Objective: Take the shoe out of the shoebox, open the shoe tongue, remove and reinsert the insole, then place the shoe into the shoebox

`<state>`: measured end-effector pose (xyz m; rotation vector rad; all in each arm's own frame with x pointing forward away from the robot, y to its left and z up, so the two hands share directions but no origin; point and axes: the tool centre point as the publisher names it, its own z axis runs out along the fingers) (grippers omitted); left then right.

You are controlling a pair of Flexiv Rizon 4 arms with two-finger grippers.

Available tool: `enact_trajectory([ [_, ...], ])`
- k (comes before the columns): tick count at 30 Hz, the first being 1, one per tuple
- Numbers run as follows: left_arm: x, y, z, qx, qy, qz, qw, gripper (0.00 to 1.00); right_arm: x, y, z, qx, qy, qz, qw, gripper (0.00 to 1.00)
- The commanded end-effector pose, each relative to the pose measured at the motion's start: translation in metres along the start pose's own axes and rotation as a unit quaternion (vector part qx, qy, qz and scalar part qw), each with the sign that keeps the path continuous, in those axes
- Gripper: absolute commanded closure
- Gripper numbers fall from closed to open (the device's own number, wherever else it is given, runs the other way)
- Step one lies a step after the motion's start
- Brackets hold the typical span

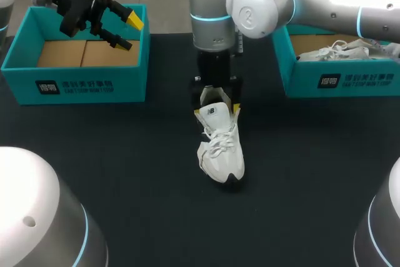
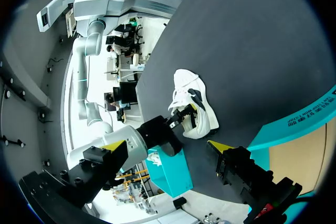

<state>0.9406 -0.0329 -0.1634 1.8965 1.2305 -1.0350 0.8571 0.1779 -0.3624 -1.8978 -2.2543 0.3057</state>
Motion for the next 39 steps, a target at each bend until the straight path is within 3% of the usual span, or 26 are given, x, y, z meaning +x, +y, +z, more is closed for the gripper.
enact_trajectory([
  [1, 0.000, 0.000, -0.001, 0.001, 0.001, 0.001, 1.000, 0.00, 0.002, -0.001, -0.002, 0.001, -0.003, -0.001, 1.000, 0.00],
  [28, 0.000, 0.000, -0.001, 0.001, 0.001, 0.001, 1.000, 0.00, 0.004, -0.036, -0.030, -0.012, -0.018, 0.001, 1.000, 0.00],
  [39, 0.000, 0.000, -0.001, 0.001, 0.001, 0.001, 1.000, 0.00, -0.003, -0.077, -0.044, -0.026, -0.020, 0.013, 0.999, 0.00],
])
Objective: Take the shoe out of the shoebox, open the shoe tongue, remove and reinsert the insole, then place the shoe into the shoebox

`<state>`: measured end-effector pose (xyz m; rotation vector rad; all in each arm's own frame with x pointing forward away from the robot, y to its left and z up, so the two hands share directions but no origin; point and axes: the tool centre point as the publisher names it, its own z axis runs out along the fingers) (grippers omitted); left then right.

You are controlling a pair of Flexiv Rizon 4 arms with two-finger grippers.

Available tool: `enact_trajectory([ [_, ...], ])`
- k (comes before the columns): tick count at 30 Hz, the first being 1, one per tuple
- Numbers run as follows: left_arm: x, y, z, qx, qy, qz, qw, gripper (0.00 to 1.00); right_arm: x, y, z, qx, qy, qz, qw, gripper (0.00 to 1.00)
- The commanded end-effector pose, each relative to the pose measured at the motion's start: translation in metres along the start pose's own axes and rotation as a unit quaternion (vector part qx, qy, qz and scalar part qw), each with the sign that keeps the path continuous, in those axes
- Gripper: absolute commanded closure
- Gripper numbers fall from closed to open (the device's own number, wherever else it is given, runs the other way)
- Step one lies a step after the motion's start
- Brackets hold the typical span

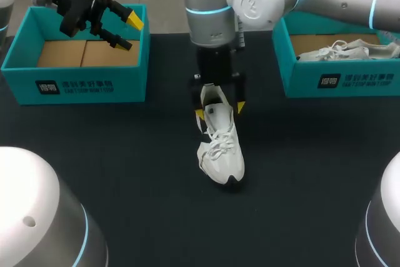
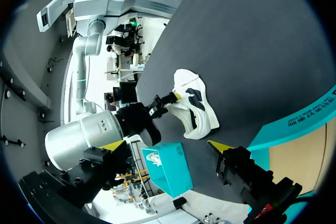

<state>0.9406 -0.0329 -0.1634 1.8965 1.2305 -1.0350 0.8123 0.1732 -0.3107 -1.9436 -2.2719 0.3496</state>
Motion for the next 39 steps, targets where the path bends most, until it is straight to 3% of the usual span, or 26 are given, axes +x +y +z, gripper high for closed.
enact_trajectory([
  [1, 0.000, 0.000, -0.001, 0.001, 0.001, 0.001, 1.000, 0.00, -0.008, -0.023, -0.008, -0.022, 0.007, 0.002, 1.000, 0.00],
  [8, 0.000, 0.000, -0.001, 0.001, 0.001, 0.001, 1.000, 0.00, -0.006, -0.042, -0.010, -0.027, 0.006, -0.001, 1.000, 0.00],
  [10, 0.000, 0.000, -0.001, 0.001, 0.001, 0.001, 1.000, 0.00, -0.006, -0.047, -0.010, -0.026, 0.005, -0.001, 1.000, 0.22],
  [11, 0.000, 0.000, -0.001, 0.001, 0.001, 0.001, 1.000, 0.00, -0.006, -0.048, -0.009, -0.027, 0.004, -0.001, 1.000, 0.49],
  [15, 0.000, 0.000, -0.001, 0.001, 0.001, 0.001, 1.000, 0.00, -0.002, -0.053, -0.006, -0.021, 0.000, -0.005, 1.000, 1.00],
  [30, 0.000, 0.000, -0.001, 0.001, 0.001, 0.001, 1.000, 0.00, -0.002, -0.048, -0.006, -0.026, 0.004, -0.015, 1.000, 1.00],
  [39, 0.000, 0.000, -0.001, 0.001, 0.001, 0.001, 1.000, 0.00, 0.002, -0.019, 0.005, -0.044, 0.012, -0.013, 0.999, 1.00],
])
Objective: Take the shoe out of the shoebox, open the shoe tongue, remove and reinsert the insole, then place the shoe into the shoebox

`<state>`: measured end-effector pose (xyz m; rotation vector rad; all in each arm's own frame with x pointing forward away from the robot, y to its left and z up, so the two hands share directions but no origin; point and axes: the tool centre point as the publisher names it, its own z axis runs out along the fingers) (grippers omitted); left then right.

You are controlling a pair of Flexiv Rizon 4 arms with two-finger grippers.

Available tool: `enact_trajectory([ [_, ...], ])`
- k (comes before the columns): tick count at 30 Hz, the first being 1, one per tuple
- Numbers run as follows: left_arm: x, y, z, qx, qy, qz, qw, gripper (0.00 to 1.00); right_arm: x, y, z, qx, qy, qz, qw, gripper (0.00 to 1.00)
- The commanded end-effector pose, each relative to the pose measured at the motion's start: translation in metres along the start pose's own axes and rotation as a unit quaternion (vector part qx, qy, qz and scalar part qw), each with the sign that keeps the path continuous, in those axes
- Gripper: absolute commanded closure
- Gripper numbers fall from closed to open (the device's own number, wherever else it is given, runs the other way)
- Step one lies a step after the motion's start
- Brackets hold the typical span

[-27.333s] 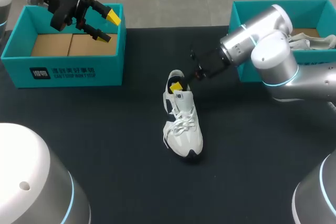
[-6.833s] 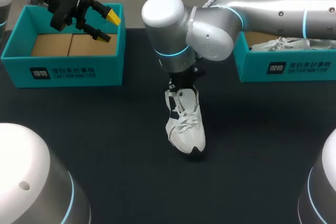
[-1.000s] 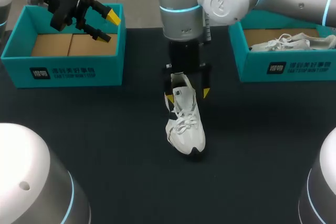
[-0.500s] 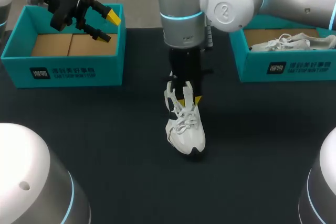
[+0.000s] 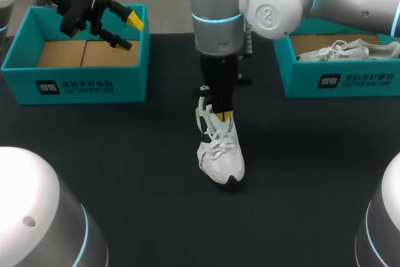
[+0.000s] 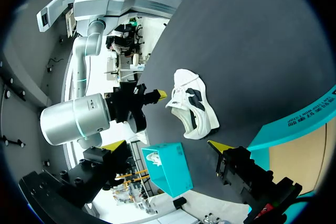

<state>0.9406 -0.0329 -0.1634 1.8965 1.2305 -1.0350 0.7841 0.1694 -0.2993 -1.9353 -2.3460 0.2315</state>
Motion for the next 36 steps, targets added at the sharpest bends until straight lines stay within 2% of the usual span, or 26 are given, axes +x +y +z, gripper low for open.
enact_trajectory([
  [1, 0.000, 0.000, -0.001, 0.001, 0.001, 0.001, 1.000, 0.00, 0.000, 0.015, 0.011, -0.001, 0.003, 0.007, 1.000, 1.00],
  [9, 0.000, 0.000, -0.001, 0.001, 0.001, 0.001, 1.000, 0.00, -0.005, 0.040, 0.025, -0.001, 0.005, 0.014, 1.000, 1.00],
  [16, 0.000, 0.000, -0.001, 0.001, 0.001, 0.001, 1.000, 0.00, -0.009, 0.048, 0.028, 0.000, -0.002, 0.018, 1.000, 1.00],
  [27, 0.000, 0.000, -0.001, 0.001, 0.001, 0.001, 1.000, 0.00, -0.011, 0.029, 0.008, -0.019, -0.008, 0.018, 1.000, 1.00],
  [36, 0.000, 0.000, -0.001, 0.001, 0.001, 0.001, 1.000, 0.00, -0.008, 0.023, 0.032, 0.011, -0.007, 0.025, 1.000, 1.00],
])
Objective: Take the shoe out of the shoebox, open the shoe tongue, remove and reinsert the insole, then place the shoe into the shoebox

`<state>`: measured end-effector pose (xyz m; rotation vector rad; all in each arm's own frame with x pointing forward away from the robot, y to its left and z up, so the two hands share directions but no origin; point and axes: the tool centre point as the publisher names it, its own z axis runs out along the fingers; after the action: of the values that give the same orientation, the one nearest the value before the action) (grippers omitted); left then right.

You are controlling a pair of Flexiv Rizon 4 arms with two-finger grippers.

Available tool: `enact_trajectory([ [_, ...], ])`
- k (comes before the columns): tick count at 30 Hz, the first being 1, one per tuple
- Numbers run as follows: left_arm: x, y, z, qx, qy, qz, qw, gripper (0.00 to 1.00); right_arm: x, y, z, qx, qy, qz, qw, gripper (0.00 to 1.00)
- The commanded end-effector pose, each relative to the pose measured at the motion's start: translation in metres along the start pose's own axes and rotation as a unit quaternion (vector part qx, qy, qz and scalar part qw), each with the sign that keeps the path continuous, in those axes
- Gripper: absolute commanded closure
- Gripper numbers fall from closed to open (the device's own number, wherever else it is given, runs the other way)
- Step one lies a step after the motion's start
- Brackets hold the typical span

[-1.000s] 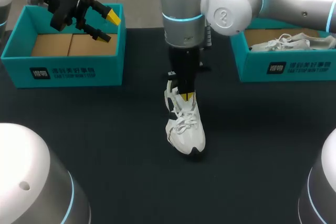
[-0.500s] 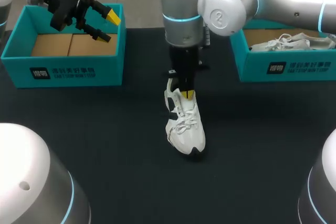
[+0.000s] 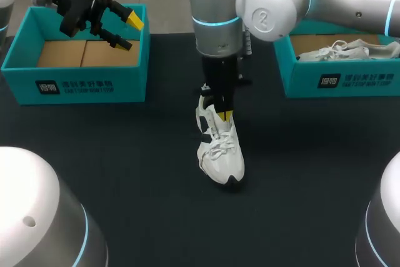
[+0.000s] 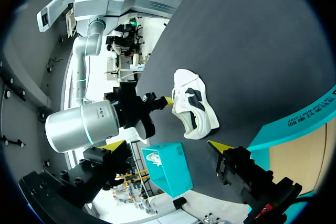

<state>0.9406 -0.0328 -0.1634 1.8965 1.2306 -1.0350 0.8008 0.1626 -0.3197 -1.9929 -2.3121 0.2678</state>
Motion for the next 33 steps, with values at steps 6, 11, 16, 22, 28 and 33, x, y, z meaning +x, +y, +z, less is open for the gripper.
enact_trajectory([
  [6, 0.000, 0.000, -0.001, 0.001, 0.001, 0.001, 1.000, 0.00, 0.001, 0.013, 0.023, 0.008, -0.005, 0.011, 1.000, 1.00],
  [11, 0.000, 0.000, -0.001, 0.001, 0.001, 0.001, 1.000, 0.00, 0.003, 0.025, 0.028, 0.002, -0.015, 0.010, 1.000, 1.00],
  [16, 0.000, 0.000, -0.001, 0.001, 0.001, 0.001, 1.000, 0.00, 0.002, 0.030, 0.027, 0.001, -0.022, 0.012, 1.000, 1.00],
  [22, 0.000, 0.000, -0.001, 0.001, 0.001, 0.001, 1.000, 0.00, 0.006, 0.026, 0.004, -0.033, -0.008, 0.006, 0.999, 1.00],
  [28, 0.000, 0.000, -0.001, 0.001, 0.001, 0.001, 1.000, 0.00, 0.013, 0.036, 0.003, -0.039, 0.000, -0.003, 0.999, 1.00],
  [33, 0.000, 0.000, -0.001, 0.001, 0.001, 0.001, 1.000, 0.00, 0.013, 0.039, -0.002, -0.052, 0.034, -0.007, 0.998, 1.00],
])
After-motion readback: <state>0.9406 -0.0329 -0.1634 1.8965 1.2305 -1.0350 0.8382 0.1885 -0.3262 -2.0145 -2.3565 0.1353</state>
